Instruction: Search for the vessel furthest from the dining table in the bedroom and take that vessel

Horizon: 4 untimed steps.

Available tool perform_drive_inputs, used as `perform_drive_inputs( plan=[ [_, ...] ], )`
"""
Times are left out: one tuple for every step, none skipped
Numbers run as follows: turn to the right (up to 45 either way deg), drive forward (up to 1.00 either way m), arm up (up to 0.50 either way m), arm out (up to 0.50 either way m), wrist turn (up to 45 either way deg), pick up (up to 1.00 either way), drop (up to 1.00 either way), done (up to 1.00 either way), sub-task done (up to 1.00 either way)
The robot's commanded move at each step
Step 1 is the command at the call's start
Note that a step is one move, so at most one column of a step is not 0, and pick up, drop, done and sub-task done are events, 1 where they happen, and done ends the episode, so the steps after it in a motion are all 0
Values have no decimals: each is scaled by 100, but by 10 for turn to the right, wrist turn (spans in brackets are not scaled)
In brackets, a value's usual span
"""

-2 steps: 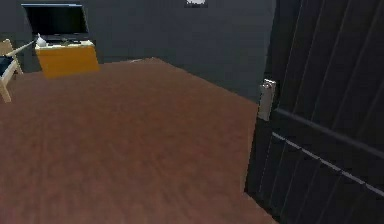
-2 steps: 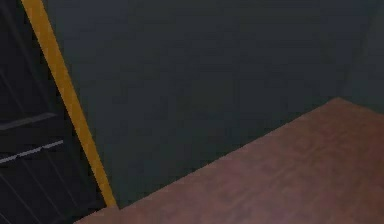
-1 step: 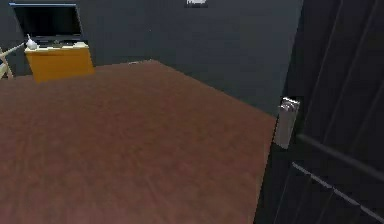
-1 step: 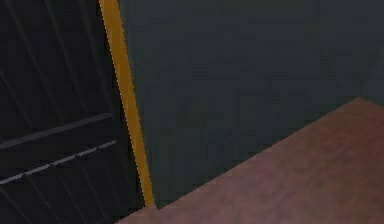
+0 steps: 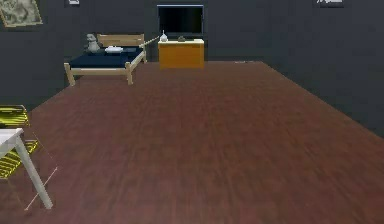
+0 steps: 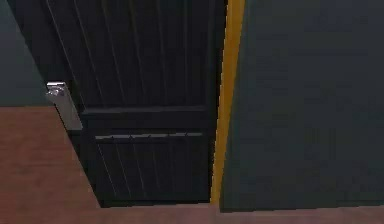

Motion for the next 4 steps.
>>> perform_drive_inputs(
  plan=[
    [0,75,0,0,0,0,0,0,0],
    [-60,0,0,0,0,0,0,0,0],
    [0,100,0,0,0,0,0,0,0],
    [0,100,0,0,0,0,0,0,0]
  ],
)
